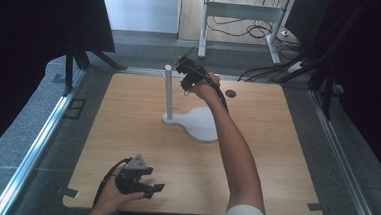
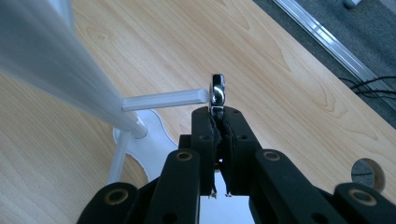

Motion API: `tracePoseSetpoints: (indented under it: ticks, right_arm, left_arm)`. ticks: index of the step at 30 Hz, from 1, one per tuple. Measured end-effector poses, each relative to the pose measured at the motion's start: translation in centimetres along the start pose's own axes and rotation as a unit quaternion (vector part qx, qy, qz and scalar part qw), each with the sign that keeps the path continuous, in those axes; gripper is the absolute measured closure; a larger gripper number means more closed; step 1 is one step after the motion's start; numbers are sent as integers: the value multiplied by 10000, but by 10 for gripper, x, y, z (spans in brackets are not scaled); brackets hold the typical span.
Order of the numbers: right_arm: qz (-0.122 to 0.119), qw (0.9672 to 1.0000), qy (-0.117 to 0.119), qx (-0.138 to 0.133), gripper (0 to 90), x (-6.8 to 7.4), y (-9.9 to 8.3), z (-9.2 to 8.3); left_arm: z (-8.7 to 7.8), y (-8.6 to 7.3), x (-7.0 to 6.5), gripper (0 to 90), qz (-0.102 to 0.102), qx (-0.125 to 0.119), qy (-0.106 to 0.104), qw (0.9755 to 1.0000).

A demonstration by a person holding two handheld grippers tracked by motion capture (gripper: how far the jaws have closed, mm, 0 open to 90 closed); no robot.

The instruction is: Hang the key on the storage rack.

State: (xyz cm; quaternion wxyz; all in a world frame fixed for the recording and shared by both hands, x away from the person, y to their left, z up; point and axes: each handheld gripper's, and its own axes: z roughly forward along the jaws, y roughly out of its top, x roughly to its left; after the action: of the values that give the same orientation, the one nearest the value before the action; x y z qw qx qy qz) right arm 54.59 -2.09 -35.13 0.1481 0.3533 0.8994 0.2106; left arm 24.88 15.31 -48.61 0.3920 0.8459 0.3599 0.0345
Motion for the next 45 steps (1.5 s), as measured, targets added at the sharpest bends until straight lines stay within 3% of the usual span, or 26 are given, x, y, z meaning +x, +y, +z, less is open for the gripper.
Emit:
tracePoseSetpoints:
  ticks: [8, 17, 19, 23, 28, 35, 40, 42, 43, 44, 45]
  right_arm:
    - [-57, 10000, -29, -34, 838, 7, -1, -2]
    - [-107, 9998, 119, -74, 831, 16, -9, -3]
    - [-137, 9995, 263, -56, 753, 21, -12, -2]
    - [-150, 9993, 305, -129, 668, 25, -18, -8]
    - [-156, 9990, 337, -265, 622, 28, -27, -18]
    - [-205, 9969, 529, -548, 551, 38, -59, -35]
    - [-314, 9958, 524, -686, 495, 45, -100, -49]
    - [-306, 9957, 522, -703, 491, 46, -107, -51]
    - [-297, 9953, 541, -746, 488, 45, -122, -56]
    - [-297, 9953, 541, -746, 488, 45, -122, -56]
    - [-268, 9945, 590, -821, 486, 44, -133, -58]
  left_arm:
    - [3, 0, -3, 250, 36, 54, -9, 10000]
    - [6, 0, -5, 250, 58, 95, -26, 9999]
    - [7, 0, -6, 250, 51, 120, -19, 9999]
    - [8, 0, -7, 250, 55, 112, -29, 9999]
    - [8, 1, -7, 250, 62, 118, -19, 9999]
    - [4, 1, -5, 250, 84, 108, 151, 9998]
    - [-2, 3, -4, 251, 34, 23, 160, 9999]
    - [-4, 4, -5, 251, 19, -21, 132, 9999]
    - [-5, 5, -6, 251, 31, -35, 138, 9999]
    - [-5, 5, -6, 251, 32, -36, 149, 9999]
    - [-5, 5, -7, 251, 43, -26, 159, 9999]
